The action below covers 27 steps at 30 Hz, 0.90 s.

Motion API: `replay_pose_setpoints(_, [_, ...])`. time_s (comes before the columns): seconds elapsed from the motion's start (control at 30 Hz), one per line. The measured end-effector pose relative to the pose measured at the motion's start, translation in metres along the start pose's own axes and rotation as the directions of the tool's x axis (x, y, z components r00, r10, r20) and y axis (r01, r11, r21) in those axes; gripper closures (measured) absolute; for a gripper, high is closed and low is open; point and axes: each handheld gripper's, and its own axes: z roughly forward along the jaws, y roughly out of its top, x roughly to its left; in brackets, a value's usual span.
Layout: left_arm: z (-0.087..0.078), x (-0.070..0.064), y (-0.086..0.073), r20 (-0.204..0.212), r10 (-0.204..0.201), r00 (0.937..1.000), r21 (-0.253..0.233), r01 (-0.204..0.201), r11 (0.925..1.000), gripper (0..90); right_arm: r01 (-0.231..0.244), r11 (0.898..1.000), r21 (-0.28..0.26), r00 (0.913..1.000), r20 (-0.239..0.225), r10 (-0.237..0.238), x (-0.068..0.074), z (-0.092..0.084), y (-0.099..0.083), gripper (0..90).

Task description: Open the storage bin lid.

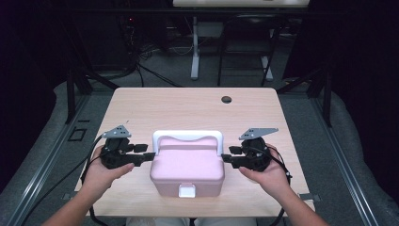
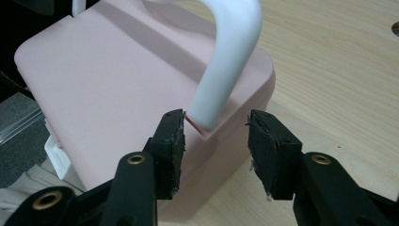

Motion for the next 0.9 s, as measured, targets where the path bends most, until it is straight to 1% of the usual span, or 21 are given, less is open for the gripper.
replay_pose_setpoints(0.23, [0.008,0.002,0.004,0.006,-0.009,0.9999,0.0,0.009,1.0,50.2,0.004,1.0,0.004,0.9999,-0.011,-0.004,0.0,0.008,0.005,55.4])
replay_pose_setpoints(0.3, [0.01,0.002,0.004,0.012,-0.013,0.9998,0.007,0.013,0.9999,51.5,-0.007,1.0,0.004,0.9998,-0.021,0.007,-0.002,0.012,0.007,55.4])
replay_pose_setpoints(0.43, [0.014,0.002,0.005,0.018,-0.016,0.9997,0.003,0.016,0.9999,52.9,-0.005,1.0,-0.002,0.9992,-0.041,0.005,-0.002,0.016,0.008,55.5])
replay_pose_setpoints(0.57, [0.017,0.0,0.006,0.018,-0.001,0.9998,0.003,0.001,1.0,56.1,0.006,1.0,0.0,0.9986,-0.052,-0.006,0.0,0.018,0.01,56.9])
replay_pose_setpoints(0.67, [0.017,-0.001,0.007,0.02,0.009,0.9998,0.003,-0.009,1.0,58.2,0.017,1.0,0.0,0.9989,-0.044,-0.017,0.002,0.018,0.01,57.6])
replay_pose_setpoints(0.73, [0.017,-0.003,0.007,0.011,0.019,0.9998,0.002,-0.019,0.9998,59.3,0.02,1.0,-0.006,0.9992,-0.034,-0.02,0.002,0.017,0.01,59.7])
replay_pose_setpoints(0.8, [0.017,-0.003,0.007,0.007,0.021,0.9997,0.0,-0.021,0.9998,60.4,0.027,1.0,-0.012,0.9993,-0.027,-0.027,0.002,0.017,0.01,62.3])
replay_pose_setpoints(0.9, [0.016,-0.003,0.007,0.003,0.02,0.9998,-0.002,-0.02,0.9998,64.2,0.038,0.999,-0.017,0.999,-0.022,-0.039,0.003,0.016,0.009,64.0])
